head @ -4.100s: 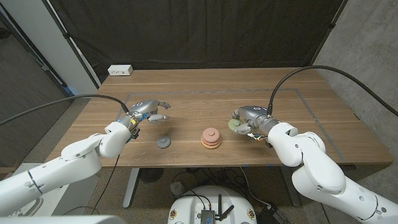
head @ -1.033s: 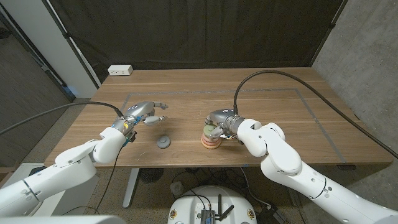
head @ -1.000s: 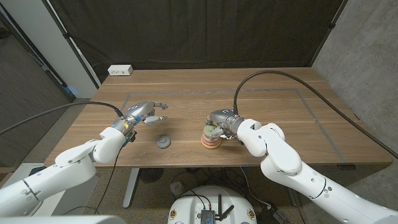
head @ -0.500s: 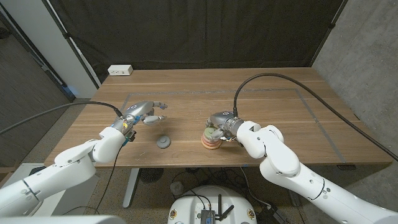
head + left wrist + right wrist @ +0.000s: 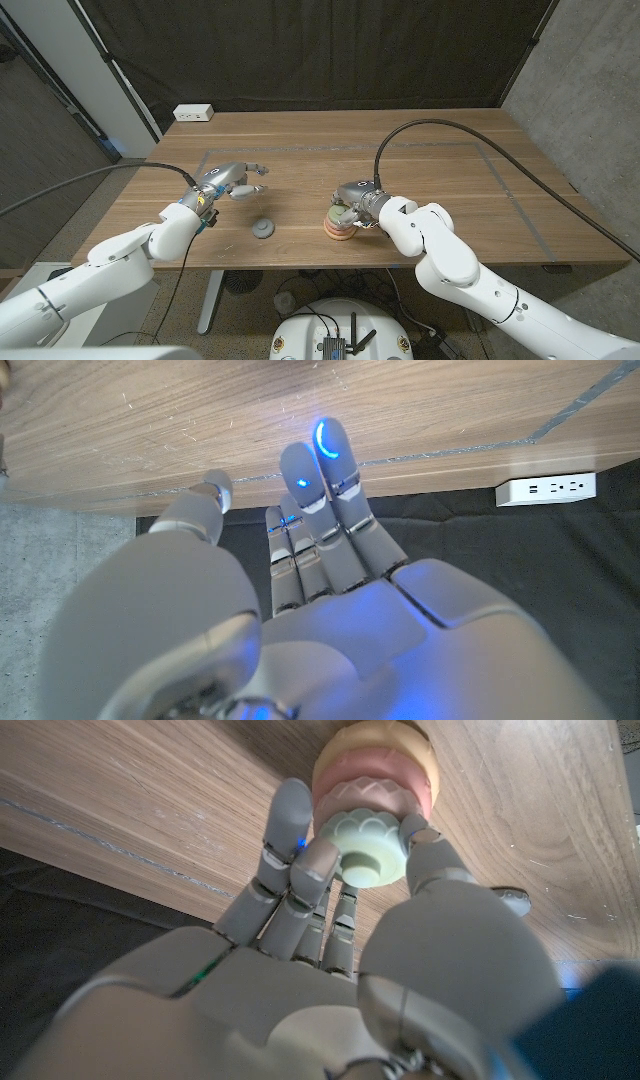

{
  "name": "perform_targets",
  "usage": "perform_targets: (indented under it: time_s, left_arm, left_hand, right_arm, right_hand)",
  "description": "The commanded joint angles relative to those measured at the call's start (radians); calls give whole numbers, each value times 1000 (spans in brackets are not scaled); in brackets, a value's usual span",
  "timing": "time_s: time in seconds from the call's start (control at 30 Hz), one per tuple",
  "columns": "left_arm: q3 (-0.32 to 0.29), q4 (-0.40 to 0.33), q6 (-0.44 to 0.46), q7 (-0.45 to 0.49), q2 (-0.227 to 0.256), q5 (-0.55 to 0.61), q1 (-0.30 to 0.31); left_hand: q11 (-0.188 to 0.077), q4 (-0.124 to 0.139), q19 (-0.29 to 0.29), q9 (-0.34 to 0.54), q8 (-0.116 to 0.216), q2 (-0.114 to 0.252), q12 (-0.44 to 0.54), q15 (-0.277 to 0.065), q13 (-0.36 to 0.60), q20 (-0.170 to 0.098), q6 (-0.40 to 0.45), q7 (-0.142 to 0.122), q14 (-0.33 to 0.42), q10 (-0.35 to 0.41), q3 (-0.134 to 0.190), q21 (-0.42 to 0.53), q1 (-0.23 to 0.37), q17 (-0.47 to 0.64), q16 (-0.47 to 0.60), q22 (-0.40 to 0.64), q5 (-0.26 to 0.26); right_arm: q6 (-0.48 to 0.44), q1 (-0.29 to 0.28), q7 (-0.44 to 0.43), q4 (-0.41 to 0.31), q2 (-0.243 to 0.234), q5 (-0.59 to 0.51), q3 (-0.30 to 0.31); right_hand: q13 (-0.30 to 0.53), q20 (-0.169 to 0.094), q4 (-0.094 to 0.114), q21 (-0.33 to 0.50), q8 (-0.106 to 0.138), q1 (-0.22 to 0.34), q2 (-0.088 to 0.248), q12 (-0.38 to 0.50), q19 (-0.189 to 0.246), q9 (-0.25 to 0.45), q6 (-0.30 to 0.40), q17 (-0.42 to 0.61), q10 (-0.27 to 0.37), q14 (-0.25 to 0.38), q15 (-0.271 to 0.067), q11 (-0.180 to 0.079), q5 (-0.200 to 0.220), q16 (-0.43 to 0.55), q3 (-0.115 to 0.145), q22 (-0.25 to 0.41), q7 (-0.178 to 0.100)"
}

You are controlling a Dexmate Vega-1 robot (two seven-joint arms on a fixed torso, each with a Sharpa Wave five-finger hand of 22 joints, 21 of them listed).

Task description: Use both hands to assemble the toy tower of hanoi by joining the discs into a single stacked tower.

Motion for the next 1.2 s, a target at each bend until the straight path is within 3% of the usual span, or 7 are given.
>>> perform_targets:
  time_s: [0.03,0.4,0.83,1.2]
  left_arm:
    - [18,12,-9,-7,-3,2,-22]
    - [31,14,-20,-8,-4,10,-43]
    - [35,14,-21,-9,-5,10,-48]
    - [15,8,-10,1,3,2,-20]
  left_hand:
    - [0,-2,4,5,-3,0,-2,-53,5,-109,9,2,4,8,9,6,2,2,2,3,-2]
    - [-1,-2,4,5,-3,1,-3,-53,5,-109,9,2,3,9,11,7,1,1,2,3,-2]
    - [-2,-3,4,5,-2,1,-2,-53,7,-110,12,1,4,10,13,8,0,1,3,3,-3]
    - [-1,-4,4,5,-3,2,-2,-53,6,-110,11,-1,5,13,15,8,2,2,3,3,-3]
  right_arm:
    - [3,-4,28,-3,1,-56,-4]
    - [2,-22,90,-13,8,-137,6]
    - [23,-49,125,-18,35,-194,30]
    - [51,-55,140,-11,57,-216,40]
  right_hand:
    - [-10,-23,47,-9,-6,1,13,-10,-11,10,-21,-6,42,-18,3,-75,4,-14,32,-2,-7]
    - [-24,-21,57,-35,-29,-65,-33,-14,-34,23,-102,-10,-34,-54,3,-62,-6,-48,9,-4,-1]
    - [-39,-21,59,-49,-52,-109,-60,-14,-42,16,-192,-10,-89,-68,3,-44,-23,-70,-6,0,16]
    - [-57,-22,56,-62,-56,-129,-77,-18,-47,7,-252,-14,-143,-79,3,-25,-42,-88,-12,0,24]
